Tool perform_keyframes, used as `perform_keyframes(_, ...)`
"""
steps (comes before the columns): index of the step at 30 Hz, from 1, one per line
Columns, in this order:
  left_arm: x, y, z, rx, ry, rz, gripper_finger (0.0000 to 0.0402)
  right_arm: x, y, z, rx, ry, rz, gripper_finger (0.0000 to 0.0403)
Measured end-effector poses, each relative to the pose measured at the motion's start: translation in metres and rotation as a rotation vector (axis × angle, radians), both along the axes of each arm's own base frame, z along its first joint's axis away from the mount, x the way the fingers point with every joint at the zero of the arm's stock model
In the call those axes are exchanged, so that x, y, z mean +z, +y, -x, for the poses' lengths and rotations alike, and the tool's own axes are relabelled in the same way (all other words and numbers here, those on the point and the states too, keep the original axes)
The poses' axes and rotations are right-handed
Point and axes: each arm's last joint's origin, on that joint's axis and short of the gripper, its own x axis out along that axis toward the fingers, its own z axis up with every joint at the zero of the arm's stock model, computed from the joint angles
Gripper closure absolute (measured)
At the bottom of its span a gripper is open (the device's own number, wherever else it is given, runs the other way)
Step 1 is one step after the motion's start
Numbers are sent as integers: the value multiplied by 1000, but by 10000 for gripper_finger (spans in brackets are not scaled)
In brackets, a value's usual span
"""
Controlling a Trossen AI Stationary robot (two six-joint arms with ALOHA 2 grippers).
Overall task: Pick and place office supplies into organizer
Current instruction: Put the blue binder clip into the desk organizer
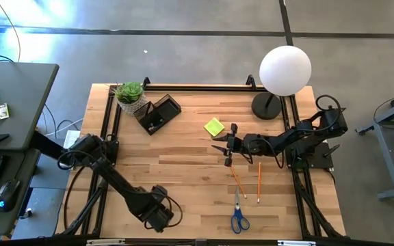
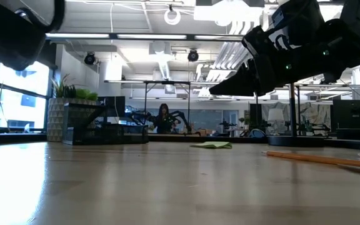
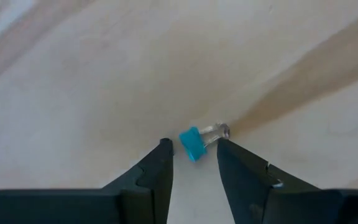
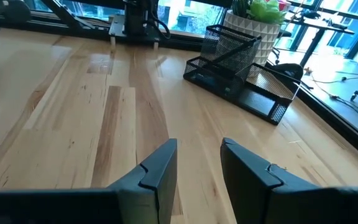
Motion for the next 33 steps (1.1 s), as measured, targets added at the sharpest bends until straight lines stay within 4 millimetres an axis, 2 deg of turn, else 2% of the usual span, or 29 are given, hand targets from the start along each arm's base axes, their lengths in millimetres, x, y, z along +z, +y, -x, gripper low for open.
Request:
perform_keyframes(4,2,2,-2,-85,20,6,287,0,0,0,-2,-1,-6,286)
perform_keyframes(13,28,-2,-11,-420,46,-31,287,-1,0,0,2,9,-11,286)
perform_keyframes(21,28,-4,-11,-730,67,-7,286,-2,0,0,1,12,-20,286)
perform_keyframes(29,22,-2,-9,-853,86,-21,283,-4,2,1,28,30,-41,286)
perform_keyframes(33,15,0,-6,-862,101,-23,247,-5,2,1,43,42,-45,286)
